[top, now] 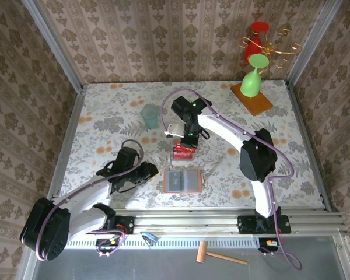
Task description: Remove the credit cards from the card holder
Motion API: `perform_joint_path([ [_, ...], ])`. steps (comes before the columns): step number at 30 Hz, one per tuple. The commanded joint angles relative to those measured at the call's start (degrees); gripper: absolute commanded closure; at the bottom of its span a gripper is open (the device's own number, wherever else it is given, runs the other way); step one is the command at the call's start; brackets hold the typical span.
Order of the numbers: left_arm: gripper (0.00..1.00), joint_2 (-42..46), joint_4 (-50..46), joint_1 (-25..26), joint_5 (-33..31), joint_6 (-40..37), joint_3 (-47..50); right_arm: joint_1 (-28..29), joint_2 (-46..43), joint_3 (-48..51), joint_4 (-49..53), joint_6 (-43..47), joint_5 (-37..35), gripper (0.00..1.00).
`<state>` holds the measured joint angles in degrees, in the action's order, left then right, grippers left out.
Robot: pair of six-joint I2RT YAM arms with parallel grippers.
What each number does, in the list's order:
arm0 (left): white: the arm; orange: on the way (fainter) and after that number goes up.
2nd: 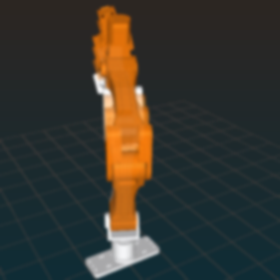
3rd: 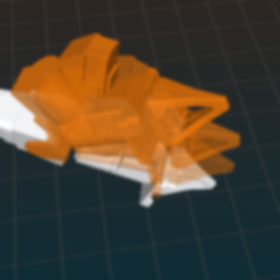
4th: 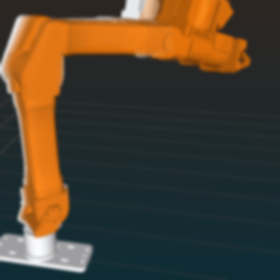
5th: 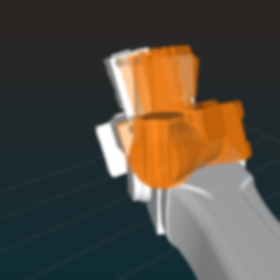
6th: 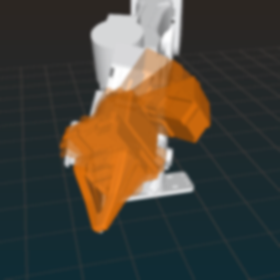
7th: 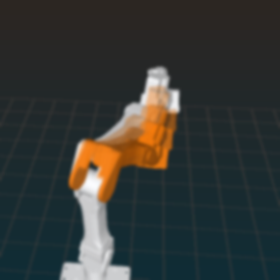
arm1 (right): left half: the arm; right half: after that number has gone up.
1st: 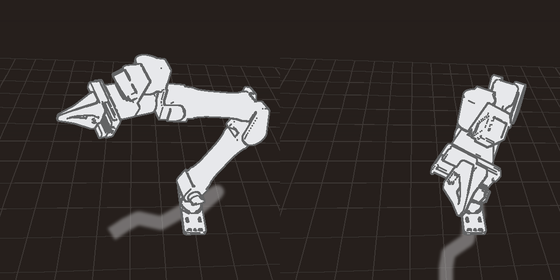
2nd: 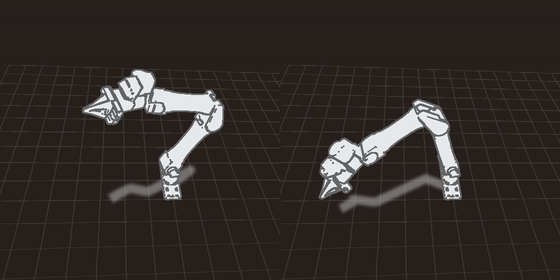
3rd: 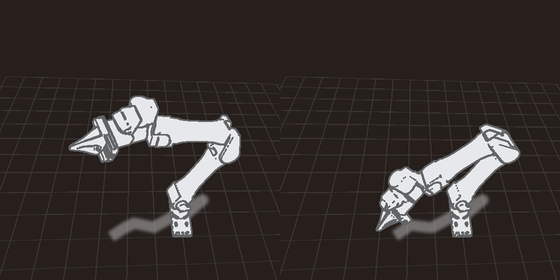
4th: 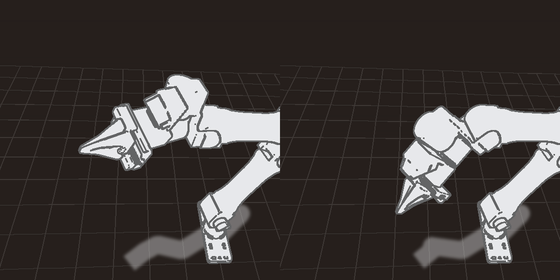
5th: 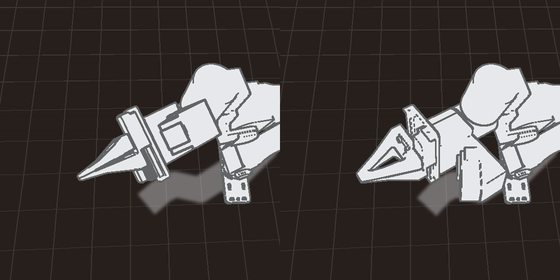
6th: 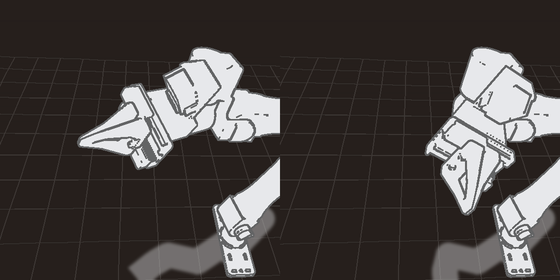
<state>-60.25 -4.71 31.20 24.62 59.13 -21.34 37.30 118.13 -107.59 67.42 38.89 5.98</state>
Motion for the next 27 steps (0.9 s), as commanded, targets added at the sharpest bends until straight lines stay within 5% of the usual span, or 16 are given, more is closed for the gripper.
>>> perform_joint_path([
  [1,0.77,0.4,-0.8,-1.0,1.4,-0.7,0.2,-0.7,3.3,-4.5,5.4,2.8,0.4,1.0],
  [27,0.77,-1.2,-2.2,-3.7,3.5,-2.0,-1.7,-1.2,13.8,-16.8,10.9,7.0,4.2,1.0],
])
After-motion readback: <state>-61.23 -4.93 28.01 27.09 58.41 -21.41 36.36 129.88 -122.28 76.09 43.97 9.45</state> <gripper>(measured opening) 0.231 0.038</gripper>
